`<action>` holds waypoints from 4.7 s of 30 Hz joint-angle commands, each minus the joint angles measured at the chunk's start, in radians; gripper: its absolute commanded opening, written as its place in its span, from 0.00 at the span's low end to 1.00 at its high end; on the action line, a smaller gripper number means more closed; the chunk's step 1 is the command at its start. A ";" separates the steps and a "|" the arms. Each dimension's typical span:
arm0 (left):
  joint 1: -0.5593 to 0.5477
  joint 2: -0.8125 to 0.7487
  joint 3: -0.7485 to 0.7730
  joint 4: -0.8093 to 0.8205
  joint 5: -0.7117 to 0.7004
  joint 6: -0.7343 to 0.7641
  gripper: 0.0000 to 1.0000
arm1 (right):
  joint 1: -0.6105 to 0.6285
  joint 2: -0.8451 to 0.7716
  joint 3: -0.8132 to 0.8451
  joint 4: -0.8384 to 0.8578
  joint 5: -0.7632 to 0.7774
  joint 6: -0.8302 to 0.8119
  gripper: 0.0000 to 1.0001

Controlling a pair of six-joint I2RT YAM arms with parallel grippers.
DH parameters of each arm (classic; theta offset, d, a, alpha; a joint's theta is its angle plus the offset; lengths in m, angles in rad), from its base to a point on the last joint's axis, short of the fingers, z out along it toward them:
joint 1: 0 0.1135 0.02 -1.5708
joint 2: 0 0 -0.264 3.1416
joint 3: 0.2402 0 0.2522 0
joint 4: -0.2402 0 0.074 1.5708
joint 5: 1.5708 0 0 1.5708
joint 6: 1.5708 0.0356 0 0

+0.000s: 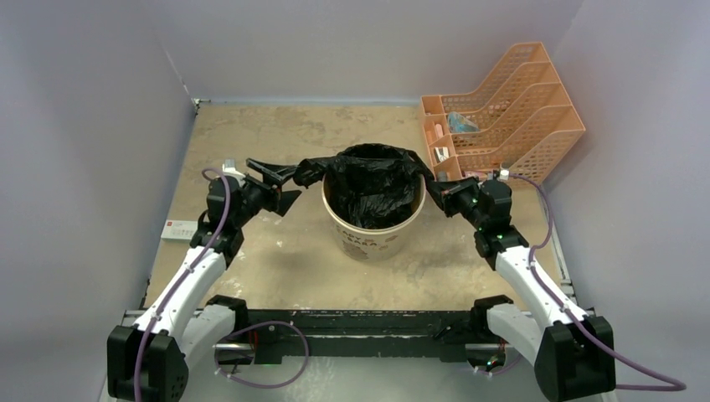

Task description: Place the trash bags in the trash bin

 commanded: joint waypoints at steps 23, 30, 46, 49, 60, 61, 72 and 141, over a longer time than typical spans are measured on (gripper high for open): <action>0.005 0.165 -0.003 0.309 0.329 -0.278 0.75 | -0.004 -0.098 0.105 -0.146 0.075 -0.211 0.00; 0.005 0.157 0.002 0.311 0.312 -0.214 0.36 | -0.003 -0.088 0.096 -0.139 0.073 -0.232 0.00; 0.005 0.248 -0.075 0.272 0.400 0.253 0.00 | -0.004 -0.033 -0.002 -0.120 0.056 -0.235 0.00; 0.005 0.278 -0.082 0.290 0.434 0.310 0.00 | -0.003 -0.046 0.026 -0.165 0.093 -0.268 0.00; 0.005 0.382 -0.015 0.306 0.542 0.434 0.00 | -0.004 -0.167 0.262 -0.425 0.444 -0.436 0.50; 0.005 0.381 -0.013 0.308 0.545 0.436 0.00 | -0.004 -0.175 0.287 -0.439 0.464 -0.455 0.55; 0.005 0.333 0.058 0.160 0.526 0.530 0.02 | -0.004 -0.285 0.428 -0.348 0.255 -0.752 0.70; 0.005 0.239 0.200 -0.072 0.450 0.652 0.11 | 0.476 0.058 0.469 -0.538 -0.558 -1.290 0.00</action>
